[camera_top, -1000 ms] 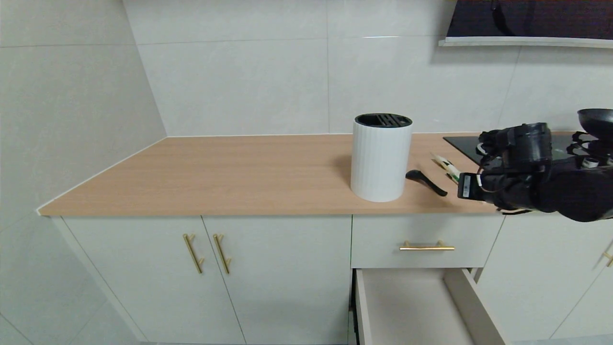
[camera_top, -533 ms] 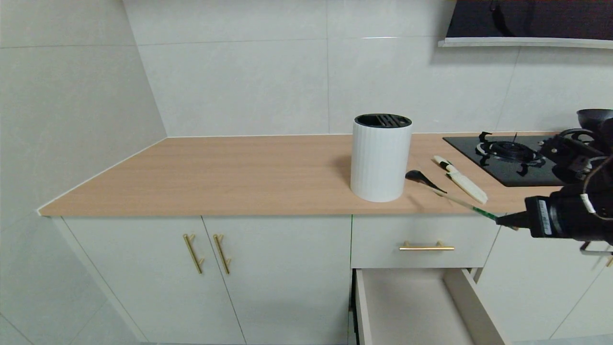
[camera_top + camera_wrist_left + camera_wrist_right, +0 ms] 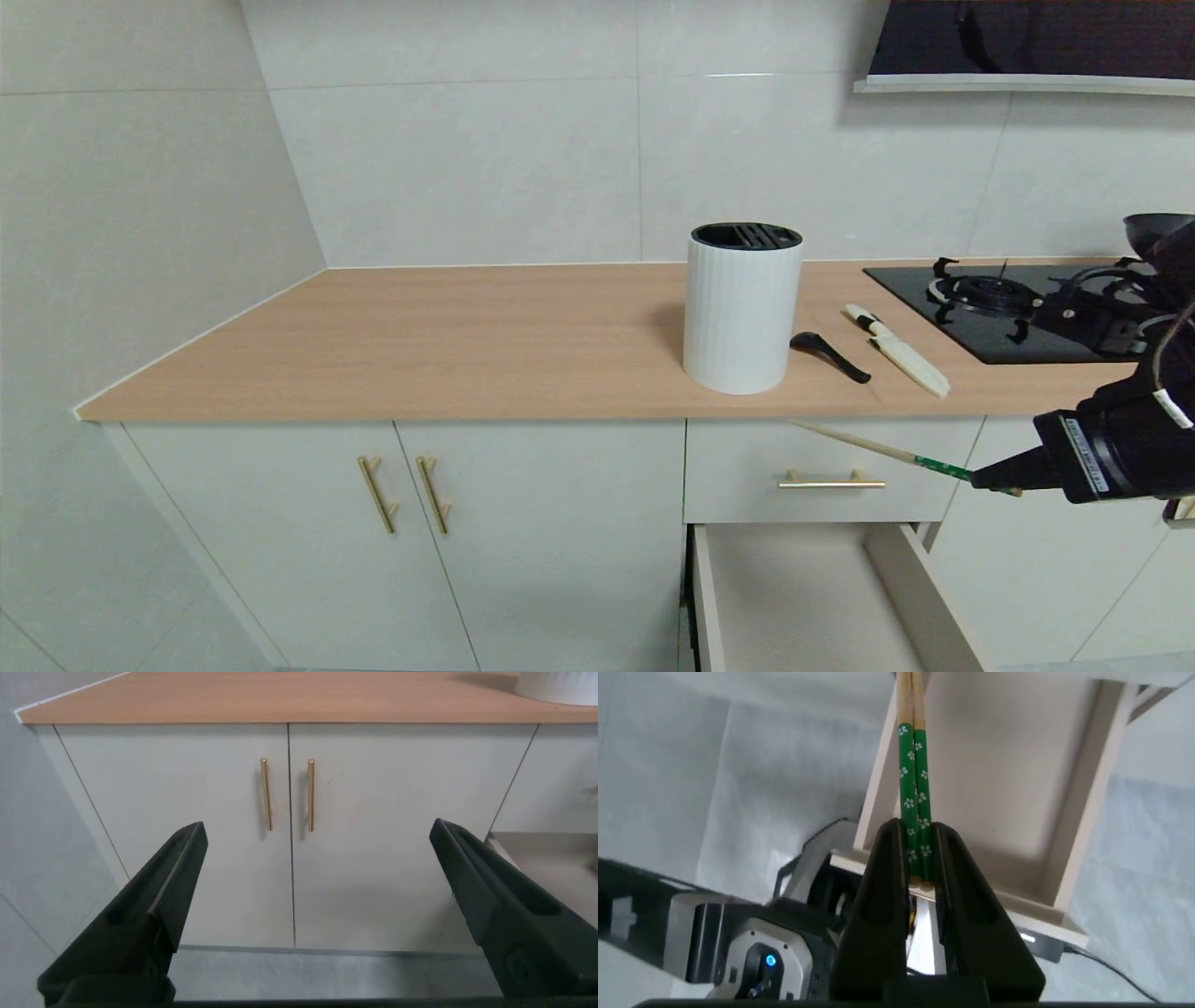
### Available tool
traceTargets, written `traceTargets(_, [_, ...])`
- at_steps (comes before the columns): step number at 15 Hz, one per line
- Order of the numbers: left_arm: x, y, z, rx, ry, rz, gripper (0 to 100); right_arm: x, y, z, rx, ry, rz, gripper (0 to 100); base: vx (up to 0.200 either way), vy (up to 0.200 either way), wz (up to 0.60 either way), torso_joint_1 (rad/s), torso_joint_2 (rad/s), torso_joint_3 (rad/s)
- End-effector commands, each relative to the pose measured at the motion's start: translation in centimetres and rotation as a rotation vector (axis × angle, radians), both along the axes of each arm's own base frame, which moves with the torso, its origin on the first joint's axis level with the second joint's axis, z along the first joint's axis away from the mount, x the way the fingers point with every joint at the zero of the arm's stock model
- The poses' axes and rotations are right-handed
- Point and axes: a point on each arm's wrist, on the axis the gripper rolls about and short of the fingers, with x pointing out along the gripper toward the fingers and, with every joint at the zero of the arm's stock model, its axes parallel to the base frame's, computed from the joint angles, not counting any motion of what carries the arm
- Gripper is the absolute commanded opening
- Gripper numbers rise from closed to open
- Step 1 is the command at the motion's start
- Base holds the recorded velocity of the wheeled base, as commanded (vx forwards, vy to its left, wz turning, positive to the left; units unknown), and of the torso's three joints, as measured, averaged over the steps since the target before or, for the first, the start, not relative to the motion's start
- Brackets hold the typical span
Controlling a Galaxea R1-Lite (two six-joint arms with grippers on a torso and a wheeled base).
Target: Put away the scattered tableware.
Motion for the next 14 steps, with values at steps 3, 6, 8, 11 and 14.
traceTargets(3, [0.0,0.0,0.0,0.000,0.000,0.000,100,2.0,1.4,-2.9,-0.038,0.120,0.031,0,0.000,0.000,0.00,0.000,0.00,0.000])
traceTargets(6, [0.0,0.0,0.0,0.000,0.000,0.000,100,2.5,2.0,-3.9,-0.053,0.159,0.050,0,0.000,0.000,0.00,0.000,0.00,0.000])
traceTargets(8, [0.0,0.0,0.0,0.000,0.000,0.000,100,2.7,2.2,-4.3,-0.062,0.175,0.053,0,0.000,0.000,0.00,0.000,0.00,0.000])
traceTargets(11, [0.0,0.0,0.0,0.000,0.000,0.000,100,3.0,2.5,-4.9,-0.077,0.196,0.055,0,0.000,0.000,0.00,0.000,0.00,0.000])
traceTargets(14, [0.0,0.0,0.0,0.000,0.000,0.000,100,3.2,2.6,-5.3,-0.084,0.210,0.055,0,0.000,0.000,0.00,-0.055,0.13,0.076])
